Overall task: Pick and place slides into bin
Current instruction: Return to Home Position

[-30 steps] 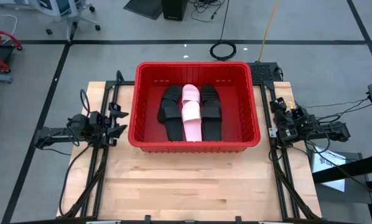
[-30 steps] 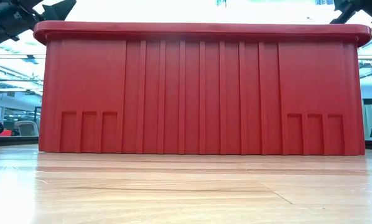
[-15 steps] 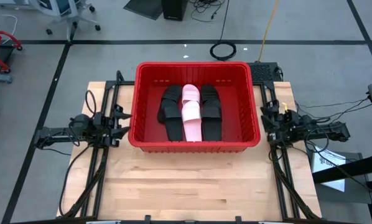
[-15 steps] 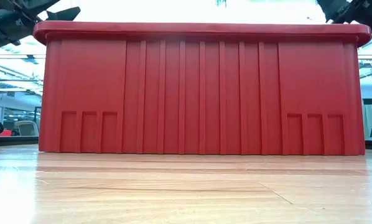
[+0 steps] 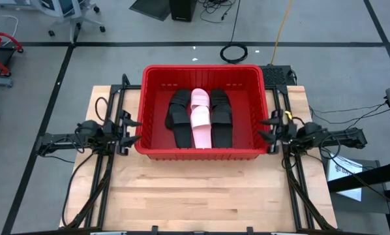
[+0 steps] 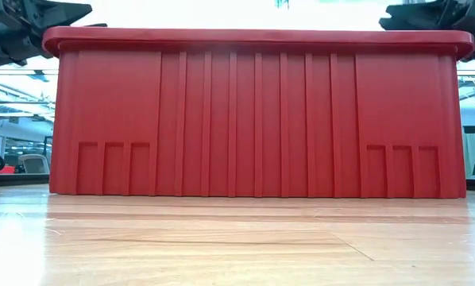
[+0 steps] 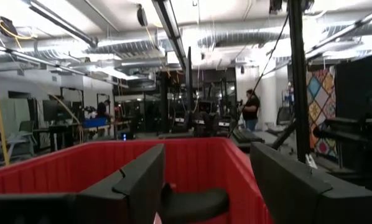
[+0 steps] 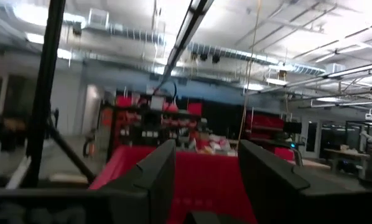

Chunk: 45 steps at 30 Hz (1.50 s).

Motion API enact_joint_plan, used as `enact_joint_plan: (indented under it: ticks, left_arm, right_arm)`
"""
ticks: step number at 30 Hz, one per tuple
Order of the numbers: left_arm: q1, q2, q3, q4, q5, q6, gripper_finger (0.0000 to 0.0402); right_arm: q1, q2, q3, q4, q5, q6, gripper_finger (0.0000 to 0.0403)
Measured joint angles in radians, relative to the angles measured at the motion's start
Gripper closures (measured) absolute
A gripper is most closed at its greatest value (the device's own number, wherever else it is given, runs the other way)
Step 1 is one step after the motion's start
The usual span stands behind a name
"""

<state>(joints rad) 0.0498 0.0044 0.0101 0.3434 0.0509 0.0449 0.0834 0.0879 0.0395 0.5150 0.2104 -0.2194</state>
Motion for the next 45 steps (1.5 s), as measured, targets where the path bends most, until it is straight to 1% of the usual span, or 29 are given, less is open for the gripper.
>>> enact_joint_plan:
  ticks: [3,14,19,25,28,33,45]
  left_arm:
    - [0.000,0.000,0.000,-0.027,0.000,0.012,0.0160]
    - [-0.001,0.001,0.005,-0.101,0.002,0.077,0.0160]
    - [0.000,0.001,0.005,-0.106,0.002,0.079,0.0160]
    - [0.000,0.001,0.004,-0.112,0.001,0.068,0.0160]
    - [0.000,0.001,0.003,-0.099,0.000,0.049,0.0160]
    - [0.000,0.003,-0.001,-0.077,-0.005,-0.020,0.0160]
    - [0.000,0.003,-0.001,-0.059,-0.004,-0.021,0.0160]
  right_arm:
    - [0.000,0.000,0.000,-0.048,0.001,-0.024,0.0238]
    - [-0.001,-0.001,0.000,-0.073,0.003,-0.024,0.0238]
    - [-0.002,0.001,0.000,-0.054,0.004,0.067,0.0238]
    - [-0.002,0.001,0.000,-0.040,0.004,0.119,0.0238]
    - [-0.001,0.001,0.000,-0.049,0.041,0.121,0.0238]
    - [-0.001,-0.001,0.000,-0.087,0.156,0.128,0.0238]
    - [-0.001,0.001,0.000,-0.041,0.156,0.126,0.0238]
